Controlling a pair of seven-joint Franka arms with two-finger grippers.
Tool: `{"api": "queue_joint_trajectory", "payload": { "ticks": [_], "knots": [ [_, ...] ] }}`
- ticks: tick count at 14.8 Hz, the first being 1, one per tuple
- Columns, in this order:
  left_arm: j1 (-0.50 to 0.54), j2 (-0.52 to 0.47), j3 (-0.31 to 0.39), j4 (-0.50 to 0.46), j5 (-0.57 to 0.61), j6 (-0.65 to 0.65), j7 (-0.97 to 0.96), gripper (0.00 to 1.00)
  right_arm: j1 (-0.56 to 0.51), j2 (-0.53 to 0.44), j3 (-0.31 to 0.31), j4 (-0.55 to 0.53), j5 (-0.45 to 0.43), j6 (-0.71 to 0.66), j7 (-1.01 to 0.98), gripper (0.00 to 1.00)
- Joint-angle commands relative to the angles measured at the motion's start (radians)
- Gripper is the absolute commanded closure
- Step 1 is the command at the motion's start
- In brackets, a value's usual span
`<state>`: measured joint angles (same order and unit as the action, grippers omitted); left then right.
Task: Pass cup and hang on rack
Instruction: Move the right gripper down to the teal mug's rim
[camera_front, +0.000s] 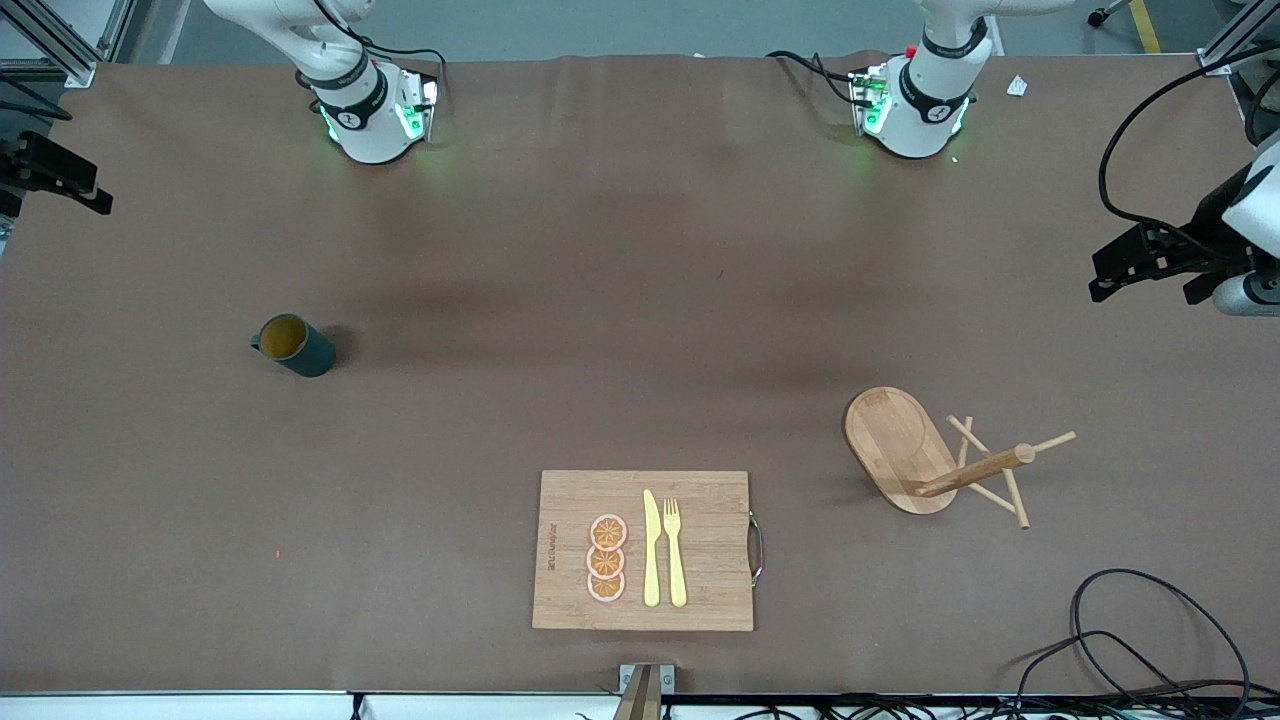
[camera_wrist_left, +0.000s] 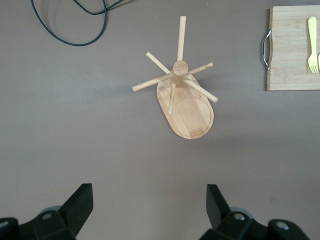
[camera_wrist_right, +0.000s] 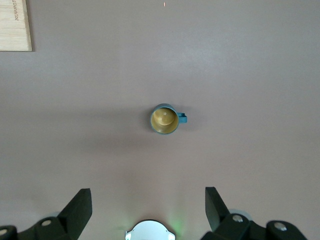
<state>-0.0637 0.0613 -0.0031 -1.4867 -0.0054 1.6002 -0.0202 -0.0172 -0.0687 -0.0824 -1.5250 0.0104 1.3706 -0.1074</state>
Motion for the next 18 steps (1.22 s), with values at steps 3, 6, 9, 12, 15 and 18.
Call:
{"api": "queue_joint_trajectory", "payload": {
  "ticks": [3,6,9,12,15,18],
  "knots": [
    [-0.002,0.012,0.0,0.028,0.01,-0.003,-0.006,0.0,-0.004,-0.011,0.0,-0.003,0.01,-0.007,0.014,0.0],
    [-0.001,0.012,0.0,0.028,0.008,-0.003,-0.006,0.0,-0.003,-0.008,0.001,0.003,-0.003,-0.012,0.012,0.0],
    [-0.002,0.012,0.0,0.028,0.008,-0.003,-0.007,0.0,-0.027,0.033,-0.002,0.003,0.0,0.007,0.008,0.0],
    [-0.002,0.012,0.0,0.028,0.008,-0.003,-0.007,0.0,-0.039,0.088,-0.002,0.003,0.009,0.086,0.008,0.0],
    [-0.002,0.012,0.0,0.028,0.008,-0.003,-0.007,0.0,-0.04,0.19,0.0,0.002,0.008,0.157,-0.006,0.0],
    [-0.002,0.012,0.0,0.028,0.007,-0.003,-0.007,0.0,-0.038,0.254,0.001,-0.044,0.005,0.263,-0.138,0.0]
  ]
}}
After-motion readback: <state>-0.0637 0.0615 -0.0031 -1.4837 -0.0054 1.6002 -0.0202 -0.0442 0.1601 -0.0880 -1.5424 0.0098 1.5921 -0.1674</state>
